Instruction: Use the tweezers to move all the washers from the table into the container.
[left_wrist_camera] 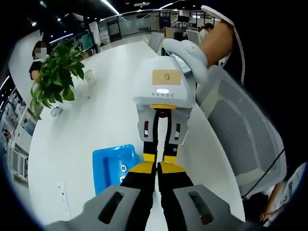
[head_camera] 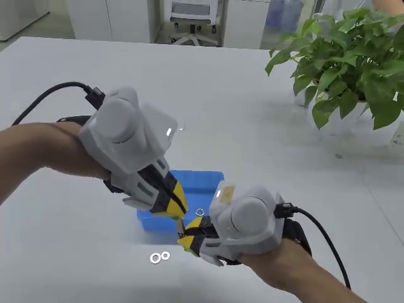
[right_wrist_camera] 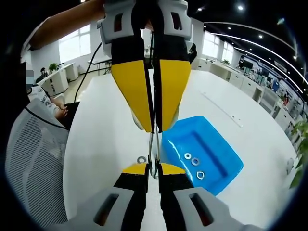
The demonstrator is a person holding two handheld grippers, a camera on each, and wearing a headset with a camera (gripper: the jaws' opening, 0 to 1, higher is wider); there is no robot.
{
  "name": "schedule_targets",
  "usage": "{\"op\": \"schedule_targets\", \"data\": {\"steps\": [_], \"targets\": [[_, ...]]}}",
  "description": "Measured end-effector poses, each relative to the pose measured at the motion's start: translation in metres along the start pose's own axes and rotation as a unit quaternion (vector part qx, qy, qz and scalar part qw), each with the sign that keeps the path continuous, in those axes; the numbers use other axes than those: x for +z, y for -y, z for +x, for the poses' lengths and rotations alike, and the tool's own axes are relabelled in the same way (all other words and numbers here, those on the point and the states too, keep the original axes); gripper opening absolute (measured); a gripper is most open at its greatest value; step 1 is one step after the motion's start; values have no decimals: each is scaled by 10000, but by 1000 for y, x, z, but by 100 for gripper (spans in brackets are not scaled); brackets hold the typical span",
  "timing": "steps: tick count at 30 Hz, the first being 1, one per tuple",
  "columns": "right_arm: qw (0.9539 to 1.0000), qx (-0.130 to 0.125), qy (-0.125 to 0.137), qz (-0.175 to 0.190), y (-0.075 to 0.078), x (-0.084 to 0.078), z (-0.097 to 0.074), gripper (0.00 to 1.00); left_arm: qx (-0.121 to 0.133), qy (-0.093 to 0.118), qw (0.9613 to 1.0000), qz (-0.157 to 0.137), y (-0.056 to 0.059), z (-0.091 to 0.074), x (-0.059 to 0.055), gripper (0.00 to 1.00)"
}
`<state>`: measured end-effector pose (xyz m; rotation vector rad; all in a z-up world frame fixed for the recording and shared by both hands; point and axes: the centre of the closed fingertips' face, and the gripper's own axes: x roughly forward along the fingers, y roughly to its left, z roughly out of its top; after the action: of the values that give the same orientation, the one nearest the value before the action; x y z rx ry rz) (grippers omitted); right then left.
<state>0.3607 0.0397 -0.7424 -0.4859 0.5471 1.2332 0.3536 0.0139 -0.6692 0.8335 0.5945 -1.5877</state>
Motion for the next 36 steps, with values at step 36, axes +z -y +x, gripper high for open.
{"op": "schedule_targets", "data": {"steps": [36], "targets": [[9992, -253, 276, -124, 68, 23, 12, 9, 444, -53, 9988, 218, -62, -10, 0, 6]]}}
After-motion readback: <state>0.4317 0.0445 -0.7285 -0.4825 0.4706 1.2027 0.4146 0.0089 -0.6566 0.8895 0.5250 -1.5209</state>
